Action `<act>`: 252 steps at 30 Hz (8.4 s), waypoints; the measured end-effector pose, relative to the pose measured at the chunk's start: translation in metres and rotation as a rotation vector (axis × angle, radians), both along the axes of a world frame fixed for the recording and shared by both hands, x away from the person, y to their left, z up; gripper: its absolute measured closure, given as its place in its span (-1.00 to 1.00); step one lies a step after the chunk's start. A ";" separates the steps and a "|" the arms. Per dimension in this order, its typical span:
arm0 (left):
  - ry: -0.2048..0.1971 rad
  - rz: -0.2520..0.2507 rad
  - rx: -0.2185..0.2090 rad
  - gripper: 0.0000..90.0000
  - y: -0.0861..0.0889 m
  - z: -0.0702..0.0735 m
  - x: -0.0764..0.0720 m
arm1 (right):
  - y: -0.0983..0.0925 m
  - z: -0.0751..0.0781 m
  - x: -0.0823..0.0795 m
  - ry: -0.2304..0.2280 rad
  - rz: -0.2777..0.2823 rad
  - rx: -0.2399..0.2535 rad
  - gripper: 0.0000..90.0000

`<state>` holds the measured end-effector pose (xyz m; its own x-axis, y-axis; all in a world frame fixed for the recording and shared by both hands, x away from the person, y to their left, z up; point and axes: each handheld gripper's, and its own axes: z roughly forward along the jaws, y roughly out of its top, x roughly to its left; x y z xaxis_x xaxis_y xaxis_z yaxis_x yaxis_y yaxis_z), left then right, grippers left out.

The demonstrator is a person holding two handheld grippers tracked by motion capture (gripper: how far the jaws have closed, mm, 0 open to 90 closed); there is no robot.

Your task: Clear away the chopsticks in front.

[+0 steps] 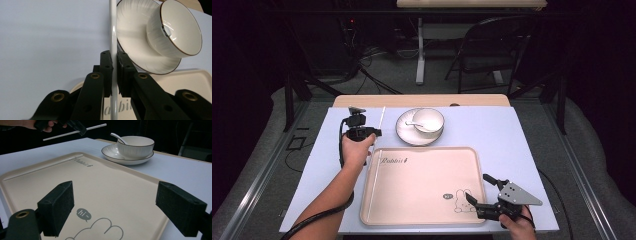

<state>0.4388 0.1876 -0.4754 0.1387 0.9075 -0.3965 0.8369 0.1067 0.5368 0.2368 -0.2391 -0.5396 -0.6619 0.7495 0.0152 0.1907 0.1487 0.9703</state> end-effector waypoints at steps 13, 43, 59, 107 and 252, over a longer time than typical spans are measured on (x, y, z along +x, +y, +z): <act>-0.026 -0.021 0.020 0.87 -0.003 -0.013 -0.036 | 0.000 0.000 0.000 -0.002 -0.005 -0.005 -0.68; -0.016 0.010 0.055 0.87 0.001 -0.056 -0.102 | 0.001 0.000 -0.001 -0.006 -0.007 -0.009 -0.68; 0.001 0.049 0.047 0.87 0.007 -0.064 -0.111 | 0.001 0.000 -0.001 -0.003 -0.009 -0.004 -0.68; -0.010 0.074 0.024 0.53 0.009 -0.071 -0.118 | 0.001 0.000 -0.002 -0.003 -0.002 -0.006 -0.68; -0.201 -0.035 0.133 -0.29 -0.093 0.009 0.035 | -0.002 -0.002 0.003 0.030 -0.003 -0.020 -0.68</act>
